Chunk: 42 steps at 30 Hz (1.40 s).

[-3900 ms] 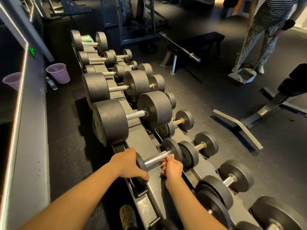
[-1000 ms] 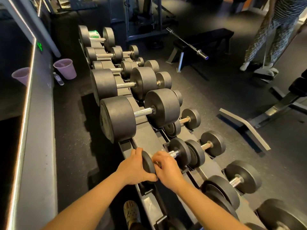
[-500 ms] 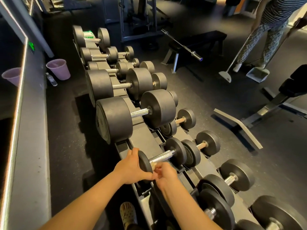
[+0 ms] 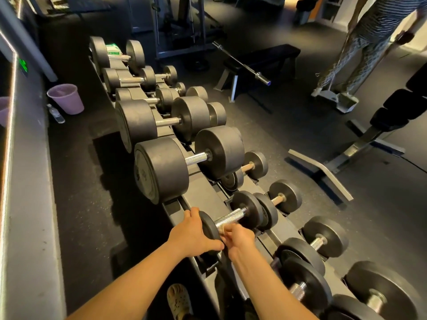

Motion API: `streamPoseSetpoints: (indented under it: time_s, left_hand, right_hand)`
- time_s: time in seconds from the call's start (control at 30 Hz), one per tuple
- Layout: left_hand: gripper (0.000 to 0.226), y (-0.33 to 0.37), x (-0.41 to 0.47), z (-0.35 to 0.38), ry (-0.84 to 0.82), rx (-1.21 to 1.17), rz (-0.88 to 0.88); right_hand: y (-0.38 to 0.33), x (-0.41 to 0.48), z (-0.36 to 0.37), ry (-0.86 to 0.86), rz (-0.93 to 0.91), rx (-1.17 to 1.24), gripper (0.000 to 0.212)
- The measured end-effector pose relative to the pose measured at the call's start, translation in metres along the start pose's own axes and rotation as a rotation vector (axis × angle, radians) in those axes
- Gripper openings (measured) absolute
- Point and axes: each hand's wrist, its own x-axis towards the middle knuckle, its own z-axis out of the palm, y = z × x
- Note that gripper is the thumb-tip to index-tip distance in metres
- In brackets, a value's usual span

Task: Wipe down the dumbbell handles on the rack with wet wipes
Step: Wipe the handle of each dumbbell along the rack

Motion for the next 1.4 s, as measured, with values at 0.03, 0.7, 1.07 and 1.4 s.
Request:
streamPoseSetpoints:
  time_s: [0.03, 0.7, 1.07, 1.4]
  left_hand:
    - [0.122, 0.0, 0.0, 0.0, 0.0, 0.008, 0.002]
    - [0.044, -0.004, 0.015, -0.088, 0.032, -0.208, 0.303]
    - [0.038, -0.002, 0.041, -0.167, 0.409, 0.151, 0.382]
    - [0.025, -0.016, 0.066, -0.201, 0.351, 0.201, 0.543]
  right_hand:
    - [0.004, 0.002, 0.001, 0.034, -0.027, -0.069, 0.019]
    - [-0.069, -0.055, 0.054, -0.423, -0.201, -0.097, 0.026]
    - [-0.099, -0.059, 0.127, -0.444, -0.54, -0.395, 0.006]
    - [-0.109, -0.03, 0.139, -0.493, -0.556, -0.398, 0.012]
